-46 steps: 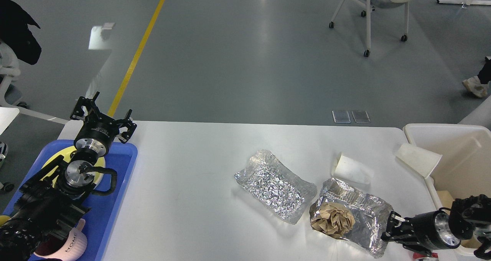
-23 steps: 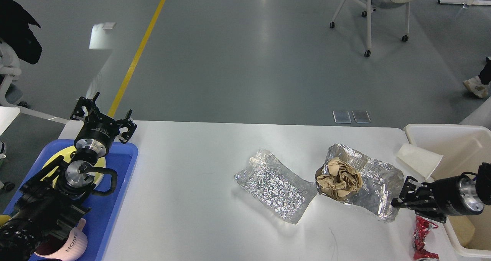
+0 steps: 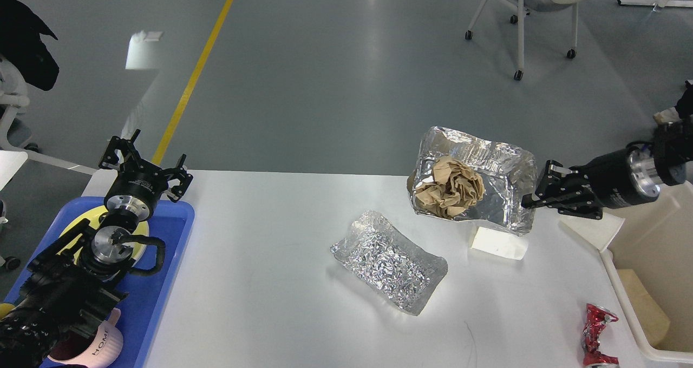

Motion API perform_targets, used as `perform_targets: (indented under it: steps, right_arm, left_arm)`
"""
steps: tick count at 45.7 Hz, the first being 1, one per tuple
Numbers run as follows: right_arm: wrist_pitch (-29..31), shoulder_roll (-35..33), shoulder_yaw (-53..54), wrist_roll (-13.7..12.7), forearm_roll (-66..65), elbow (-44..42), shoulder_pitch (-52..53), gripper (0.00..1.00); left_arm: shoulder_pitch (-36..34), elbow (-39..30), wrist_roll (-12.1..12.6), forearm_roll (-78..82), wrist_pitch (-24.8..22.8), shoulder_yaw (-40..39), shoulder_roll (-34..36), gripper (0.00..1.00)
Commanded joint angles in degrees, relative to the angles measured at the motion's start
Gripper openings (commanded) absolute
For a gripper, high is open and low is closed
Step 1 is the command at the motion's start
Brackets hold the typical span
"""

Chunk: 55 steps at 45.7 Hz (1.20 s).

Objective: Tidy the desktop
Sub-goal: 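Lift the foil tray and carry it over the white bin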

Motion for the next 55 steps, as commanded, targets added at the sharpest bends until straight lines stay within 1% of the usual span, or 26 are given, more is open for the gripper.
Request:
perform_targets:
  steps: [1, 6, 11, 15, 21, 30, 39, 45, 55]
  right_arm:
    - [-0.27, 7.59, -4.51, -0.04, 0.75, -3.53, 4.07, 0.00]
    - [-0.10, 12.78, -8.46, -0.04, 1.27, -5.02, 8.99, 0.00]
    - [0.25, 17.43, -12.16, 0.05, 4.61, -4.85, 14.79, 0.00]
    - [2.18, 20.34, -13.22, 0.05, 6.72, -4.41, 18.40, 0.00]
    - [6.40, 22.89, -12.78, 0.13, 6.99, -3.62, 21.83, 0.00]
    - [6.49, 24.65, -12.69, 0.13, 6.99, -0.28, 25.26, 0.00]
    - [5.18, 23.34, -15.14, 0.13, 6.90, -2.47, 22.90, 0.00]
    - [2.90, 18.60, -17.96, 0.13, 6.90, -7.92, 15.61, 0.00]
    - [-2.64, 7.96, -17.79, 0.13, 6.81, -13.54, 5.41, 0.00]
  left_arm:
    - [0.01, 0.00, -0.03, 0.00, 0.00, 0.00, -0.06, 0.98]
    - [0.01, 0.00, 0.06, 0.00, 0.00, 0.00, -0.06, 0.98]
    - [0.01, 0.00, -0.03, 0.00, 0.00, 0.00, -0.06, 0.98]
    - [0.01, 0.00, 0.06, 0.00, 0.00, 0.00, -0.06, 0.98]
    - [0.10, 0.00, 0.06, 0.00, 0.00, 0.00, -0.06, 0.98]
    - [0.10, 0.00, -0.03, 0.00, 0.00, 0.00, -0.06, 0.98]
    - [0.10, 0.00, 0.06, 0.00, 0.00, 0.00, -0.06, 0.98]
    - [0.10, 0.00, -0.03, 0.00, 0.00, 0.00, -0.06, 0.98]
    - [0.10, 0.00, -0.03, 0.00, 0.00, 0.00, -0.06, 0.98]
